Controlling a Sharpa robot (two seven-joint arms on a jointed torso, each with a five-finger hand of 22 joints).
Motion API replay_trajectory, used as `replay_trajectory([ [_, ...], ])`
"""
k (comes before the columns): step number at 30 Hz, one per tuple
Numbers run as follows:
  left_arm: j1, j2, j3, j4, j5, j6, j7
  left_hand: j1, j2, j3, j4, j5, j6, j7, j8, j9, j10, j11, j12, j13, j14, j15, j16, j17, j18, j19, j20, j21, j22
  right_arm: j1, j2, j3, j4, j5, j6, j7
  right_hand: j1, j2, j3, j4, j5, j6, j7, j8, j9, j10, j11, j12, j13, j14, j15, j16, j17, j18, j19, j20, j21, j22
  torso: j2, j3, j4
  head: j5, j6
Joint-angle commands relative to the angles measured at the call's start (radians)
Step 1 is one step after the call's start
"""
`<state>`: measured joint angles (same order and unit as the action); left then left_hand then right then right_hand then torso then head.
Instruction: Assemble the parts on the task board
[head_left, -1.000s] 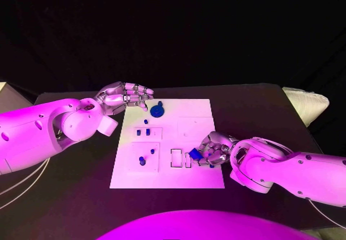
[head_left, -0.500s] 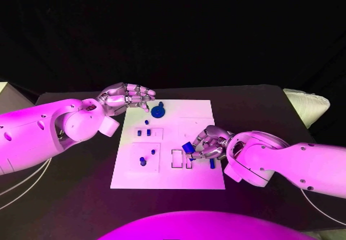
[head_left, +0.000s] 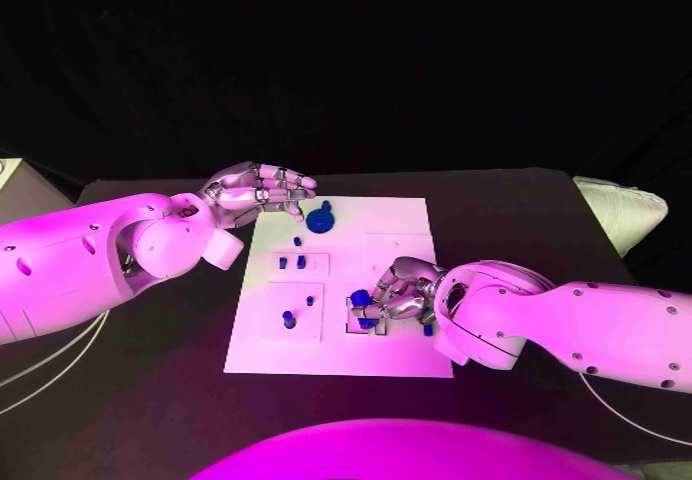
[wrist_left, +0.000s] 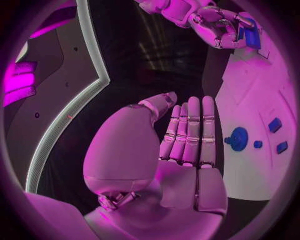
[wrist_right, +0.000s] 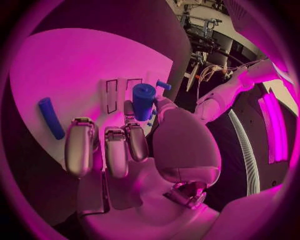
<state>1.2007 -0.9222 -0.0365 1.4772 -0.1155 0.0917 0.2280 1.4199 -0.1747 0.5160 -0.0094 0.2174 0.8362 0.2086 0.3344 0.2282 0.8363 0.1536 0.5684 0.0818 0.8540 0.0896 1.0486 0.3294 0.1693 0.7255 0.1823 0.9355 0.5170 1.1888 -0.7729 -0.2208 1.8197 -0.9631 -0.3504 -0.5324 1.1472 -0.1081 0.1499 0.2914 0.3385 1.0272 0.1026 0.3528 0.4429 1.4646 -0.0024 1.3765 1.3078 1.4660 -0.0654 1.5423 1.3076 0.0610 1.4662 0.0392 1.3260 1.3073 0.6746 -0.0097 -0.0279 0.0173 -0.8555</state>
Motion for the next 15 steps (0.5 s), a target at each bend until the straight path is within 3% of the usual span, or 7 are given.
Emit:
replay_trajectory([
  [1,0.000,0.003,0.001,0.002,0.007,0.012,0.009,0.005,0.005,0.001,-0.002,0.005,-0.008,0.000,0.003,-0.001,-0.004,0.000,0.006,-0.001,-0.007,-0.002,-0.006,-0.002,0.014,0.007,0.002,-0.005,-0.001,-0.001,0.005,0.000,-0.003,-0.040,0.046,-0.012,-0.018,0.004,0.000,0.002,-0.008,0.040,-0.037,0.018,0.003,0.007,-0.006,0.010,0.118,0.093,-0.007,0.004,0.213,-0.020,0.063,-0.005,0.008,0.202,0.001,0.0006,-0.0007,0.002,-0.001],
  [15,0.000,0.002,0.001,0.002,0.007,0.014,0.007,0.005,0.006,0.001,-0.001,0.006,-0.010,0.001,0.002,-0.002,-0.004,0.000,0.006,-0.001,-0.007,-0.002,-0.006,-0.002,0.014,0.008,0.002,-0.005,-0.001,-0.001,0.018,0.000,-0.023,-0.125,0.068,-0.022,-0.038,0.009,0.000,0.002,-0.012,0.041,-0.040,0.025,0.006,0.010,-0.008,0.013,0.122,0.094,-0.009,0.006,0.217,-0.021,0.065,-0.006,0.016,0.205,0.001,0.0015,0.0002,0.005,-0.005],
])
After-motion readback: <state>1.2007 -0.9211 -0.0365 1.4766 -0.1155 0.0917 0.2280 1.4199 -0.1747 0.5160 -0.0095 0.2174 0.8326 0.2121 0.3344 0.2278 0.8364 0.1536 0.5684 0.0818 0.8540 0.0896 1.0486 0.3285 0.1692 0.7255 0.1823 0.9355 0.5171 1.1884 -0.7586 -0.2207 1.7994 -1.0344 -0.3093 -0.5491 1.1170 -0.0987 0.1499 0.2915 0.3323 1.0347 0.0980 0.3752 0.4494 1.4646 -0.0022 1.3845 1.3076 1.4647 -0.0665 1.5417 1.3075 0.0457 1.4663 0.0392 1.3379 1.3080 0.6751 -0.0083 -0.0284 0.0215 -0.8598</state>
